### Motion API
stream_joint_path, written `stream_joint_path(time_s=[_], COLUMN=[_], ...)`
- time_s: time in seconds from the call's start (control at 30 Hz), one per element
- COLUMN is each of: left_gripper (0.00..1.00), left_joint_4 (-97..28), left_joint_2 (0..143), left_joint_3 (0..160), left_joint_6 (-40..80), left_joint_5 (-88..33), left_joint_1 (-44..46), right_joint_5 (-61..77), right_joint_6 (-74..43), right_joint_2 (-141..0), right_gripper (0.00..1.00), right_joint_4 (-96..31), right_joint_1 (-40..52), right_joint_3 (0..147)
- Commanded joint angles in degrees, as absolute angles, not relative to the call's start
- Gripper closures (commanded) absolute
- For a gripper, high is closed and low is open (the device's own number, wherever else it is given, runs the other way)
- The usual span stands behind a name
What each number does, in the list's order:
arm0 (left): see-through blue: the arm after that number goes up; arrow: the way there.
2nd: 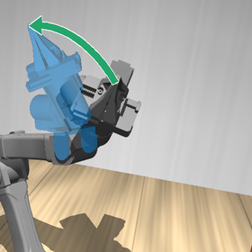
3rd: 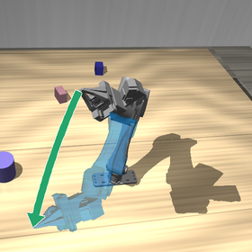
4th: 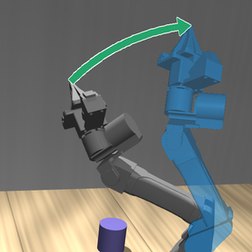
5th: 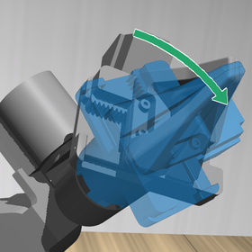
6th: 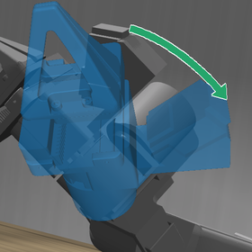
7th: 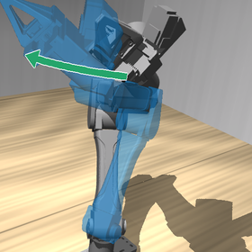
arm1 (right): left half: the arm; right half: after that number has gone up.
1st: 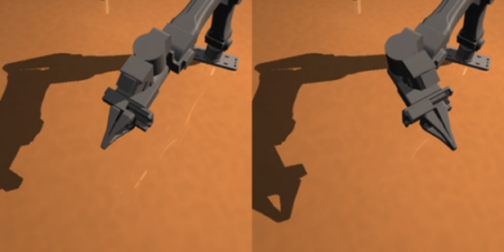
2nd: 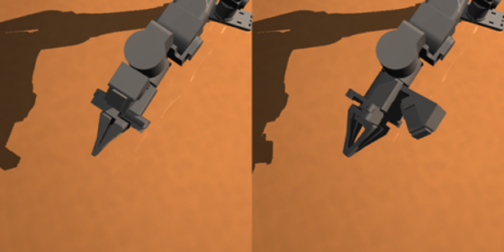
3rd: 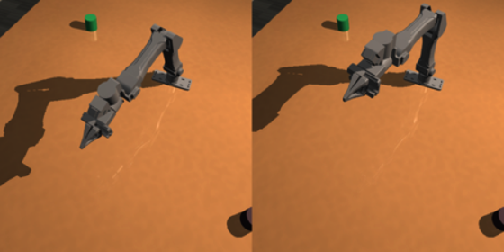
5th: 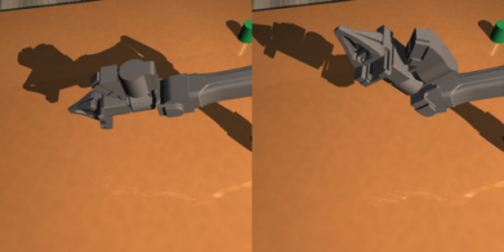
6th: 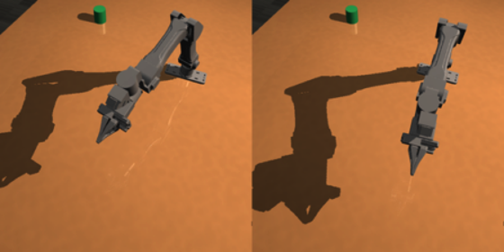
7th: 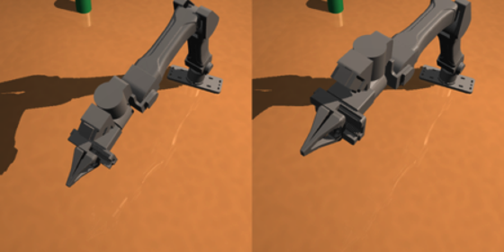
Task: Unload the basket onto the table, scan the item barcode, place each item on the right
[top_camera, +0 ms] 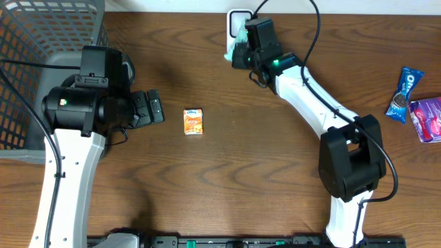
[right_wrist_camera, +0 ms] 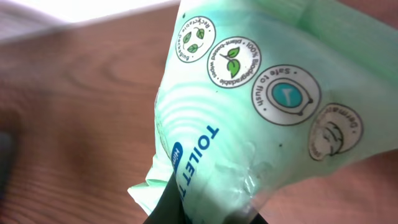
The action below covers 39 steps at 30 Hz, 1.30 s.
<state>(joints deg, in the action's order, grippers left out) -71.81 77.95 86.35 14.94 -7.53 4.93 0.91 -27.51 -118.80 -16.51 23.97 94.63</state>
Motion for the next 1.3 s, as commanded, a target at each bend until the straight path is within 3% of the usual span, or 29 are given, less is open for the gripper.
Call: stream_joint_path(time_s=[0.0,0.23,0.5,0.97,1.27], left_gripper=[0.02,0.02,0.02,0.02,0.02], left_joint_4=[-72.0,-72.0,-72.0,-72.0,-72.0], left_joint_2=[77.9,77.9,77.9,77.9,77.9], left_joint_3=[87.5,87.5,87.5,87.5,87.5], left_joint_6=[14.2,14.2,14.2,14.2,14.2], left_joint_5=[-7.2,-7.2,-7.2,-7.2,-7.2], left_joint_1=[4.8,4.8,4.8,4.8,4.8], right_joint_5=[4.4,11.1,15.2,15.3,12.4], right_joint_6=[-28.3,-39.6,-50.2,-48.1,-40.2], right_joint_2=[-118.8,-122.4,-127.8,-131.6,-124.2], right_gripper=[0.99,0.99,0.99,0.99,0.99], right_joint_4=[-12.7,2.2,6.4,-4.6,-19.4], right_joint_1=[21.6,20.6,20.4,17.9,8.9], right_joint_3=[95.6,95.6,98.6,107.4,107.4])
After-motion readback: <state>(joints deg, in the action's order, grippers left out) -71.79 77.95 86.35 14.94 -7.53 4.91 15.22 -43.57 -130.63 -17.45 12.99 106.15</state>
